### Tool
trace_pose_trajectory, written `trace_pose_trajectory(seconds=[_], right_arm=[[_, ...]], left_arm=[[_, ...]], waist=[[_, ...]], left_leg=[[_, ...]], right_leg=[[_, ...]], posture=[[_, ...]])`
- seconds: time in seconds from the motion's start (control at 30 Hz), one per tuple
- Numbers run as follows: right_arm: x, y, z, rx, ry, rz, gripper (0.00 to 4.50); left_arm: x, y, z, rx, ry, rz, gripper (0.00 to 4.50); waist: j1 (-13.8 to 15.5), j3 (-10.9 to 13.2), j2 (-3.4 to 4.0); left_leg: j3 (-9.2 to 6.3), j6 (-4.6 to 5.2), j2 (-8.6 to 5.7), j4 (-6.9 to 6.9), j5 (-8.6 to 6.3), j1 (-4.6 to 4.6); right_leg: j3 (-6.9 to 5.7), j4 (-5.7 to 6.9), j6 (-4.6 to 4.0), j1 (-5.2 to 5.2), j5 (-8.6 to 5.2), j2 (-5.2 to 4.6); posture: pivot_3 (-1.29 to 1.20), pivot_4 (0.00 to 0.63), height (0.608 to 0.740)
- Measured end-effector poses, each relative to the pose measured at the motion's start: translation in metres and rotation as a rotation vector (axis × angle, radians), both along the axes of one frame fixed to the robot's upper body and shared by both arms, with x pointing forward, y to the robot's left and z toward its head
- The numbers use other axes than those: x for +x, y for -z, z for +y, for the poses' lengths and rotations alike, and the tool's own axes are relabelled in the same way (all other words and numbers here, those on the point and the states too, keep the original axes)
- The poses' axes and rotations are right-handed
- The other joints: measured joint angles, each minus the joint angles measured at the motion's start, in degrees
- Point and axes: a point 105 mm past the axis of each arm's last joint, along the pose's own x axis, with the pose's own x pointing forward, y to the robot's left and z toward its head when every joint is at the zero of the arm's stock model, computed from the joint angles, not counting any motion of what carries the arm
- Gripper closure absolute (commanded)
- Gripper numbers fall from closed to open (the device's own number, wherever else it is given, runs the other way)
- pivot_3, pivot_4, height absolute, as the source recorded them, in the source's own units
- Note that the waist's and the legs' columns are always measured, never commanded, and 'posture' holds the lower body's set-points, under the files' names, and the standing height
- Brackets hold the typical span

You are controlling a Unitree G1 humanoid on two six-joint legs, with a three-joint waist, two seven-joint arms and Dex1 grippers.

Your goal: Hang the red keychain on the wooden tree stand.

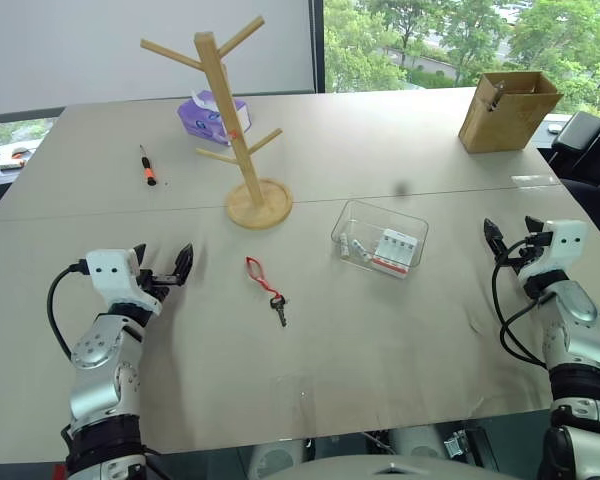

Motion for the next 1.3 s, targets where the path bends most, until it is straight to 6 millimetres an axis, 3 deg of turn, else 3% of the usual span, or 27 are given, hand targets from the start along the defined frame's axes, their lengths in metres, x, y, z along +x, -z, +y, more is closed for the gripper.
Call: trace_pose_trajectory(seconds=[0.87,0.97,1.07,1.1,1.13,1.17,1.23,1.3], right_arm=[[-0.001,0.002,0.0,-0.005,-0.014,0.002,0.03],[-0.001,0.002,0.0,-0.009,-0.021,0.002,0.03],[-0.002,-0.002,0.007,-0.007,-0.136,0.024,0.03],[-0.002,-0.005,0.01,-0.018,-0.19,0.04,0.03],[0.0,-0.022,0.016,-0.031,-0.313,0.056,0.03],[0.001,-0.032,0.017,-0.041,-0.341,0.043,0.03],[0.008,-0.085,0.032,-0.083,-0.496,-0.03,0.03],[0.007,-0.109,0.043,-0.12,-0.584,-0.059,0.03]], left_arm=[[-0.005,-0.001,-0.004,-0.006,0.044,-0.025,0.0],[-0.007,-0.001,-0.01,-0.055,0.083,-0.036,0.0],[-0.024,-0.009,-0.031,-0.045,0.238,-0.09,0.0],[-0.029,-0.011,-0.04,-0.023,0.302,-0.095,0.0],[-0.046,-0.009,-0.06,0.002,0.442,-0.082,0.0],[-0.05,-0.008,-0.066,0.003,0.482,-0.077,0.0],[-0.067,-0.008,-0.088,0.011,0.635,-0.071,0.0],[-0.08,-0.008,-0.099,0.04,0.728,-0.063,0.0]], waist=[[0.0,0.0,-0.01],[0.0,0.0,-0.01],[-0.1,0.0,-0.05],[-0.3,0.1,0.0],[-0.6,0.2,0.19],[-0.6,0.3,0.28],[-0.5,0.5,0.29],[-0.3,0.5,0.25]], left_leg=[[0.02,0.0,0.01,-0.03,0.0,0.01],[0.03,0.0,0.02,-0.03,0.0,0.01],[0.09,0.01,0.02,-0.05,-0.01,0.01],[0.17,0.03,0.02,-0.08,-0.03,0.03],[0.31,0.11,0.01,-0.09,-0.08,0.08],[0.33,0.13,-0.01,-0.09,-0.08,0.09],[0.2,0.12,0.03,-0.06,-0.08,0.1],[0.12,0.11,0.08,-0.08,-0.09,0.11]], right_leg=[[0.02,-0.01,0.0,0.0,-0.01,-0.01],[0.02,-0.01,-0.01,0.0,-0.01,-0.02],[0.09,-0.04,-0.01,-0.02,-0.01,-0.03],[0.17,-0.07,-0.01,-0.03,0.0,-0.05],[0.27,-0.07,-0.02,-0.04,0.0,-0.13],[0.26,-0.07,-0.03,-0.04,-0.01,-0.17],[0.15,-0.04,-0.17,-0.07,-0.14,-0.1],[0.09,-0.06,-0.11,-0.06,-0.22,-0.01]], posture=[[0.0,0.15,0.74],[0.0,0.15,0.74],[0.0,0.15,0.74],[0.0,0.15,0.74],[0.0,0.15,0.74],[0.0,0.15,0.74],[0.0,0.15,0.74],[0.0,0.15,0.74]])
